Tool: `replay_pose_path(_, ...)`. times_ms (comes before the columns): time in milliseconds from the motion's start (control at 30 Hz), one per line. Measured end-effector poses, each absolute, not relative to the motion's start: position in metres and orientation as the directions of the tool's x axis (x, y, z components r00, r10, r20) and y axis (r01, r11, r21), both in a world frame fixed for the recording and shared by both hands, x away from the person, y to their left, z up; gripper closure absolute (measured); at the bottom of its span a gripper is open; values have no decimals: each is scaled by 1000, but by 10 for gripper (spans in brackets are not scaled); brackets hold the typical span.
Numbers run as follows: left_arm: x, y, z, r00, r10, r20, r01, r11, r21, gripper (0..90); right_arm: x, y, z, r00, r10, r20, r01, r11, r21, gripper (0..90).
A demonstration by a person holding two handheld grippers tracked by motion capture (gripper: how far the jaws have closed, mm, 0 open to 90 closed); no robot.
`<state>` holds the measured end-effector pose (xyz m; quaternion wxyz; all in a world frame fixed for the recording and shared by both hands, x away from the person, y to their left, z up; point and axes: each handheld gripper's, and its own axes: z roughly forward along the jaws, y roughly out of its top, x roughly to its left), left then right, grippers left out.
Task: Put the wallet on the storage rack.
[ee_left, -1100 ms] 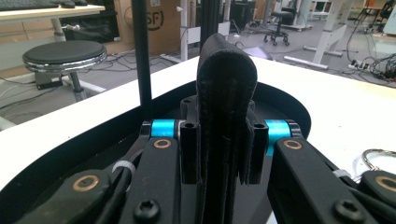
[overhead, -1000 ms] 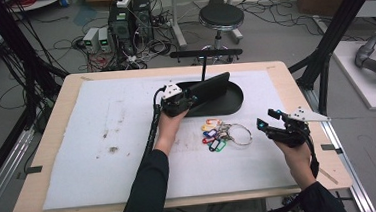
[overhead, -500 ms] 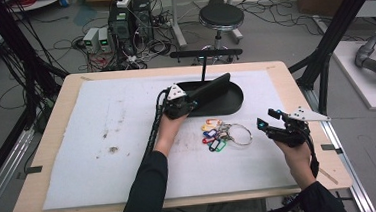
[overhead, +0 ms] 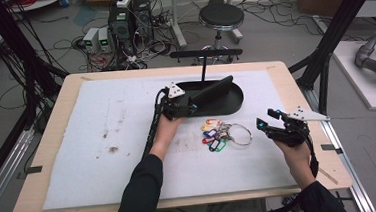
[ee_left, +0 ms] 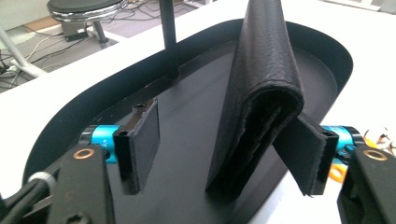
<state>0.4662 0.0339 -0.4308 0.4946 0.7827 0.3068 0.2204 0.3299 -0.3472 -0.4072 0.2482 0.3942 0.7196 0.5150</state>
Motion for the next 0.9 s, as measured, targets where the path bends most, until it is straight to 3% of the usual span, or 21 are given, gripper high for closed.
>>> replay_pose_path(400, 439, 50, -421, 721, 692, 31, 275, -327, 904, 315, 330, -347, -407, -565, 824, 41, 309, 165, 937, 364)
replay_pose_path(900, 399, 102, -411, 694, 720, 9, 249, -252, 935, 306, 330, -346, -407, -559, 828, 40, 312, 166, 936, 363)
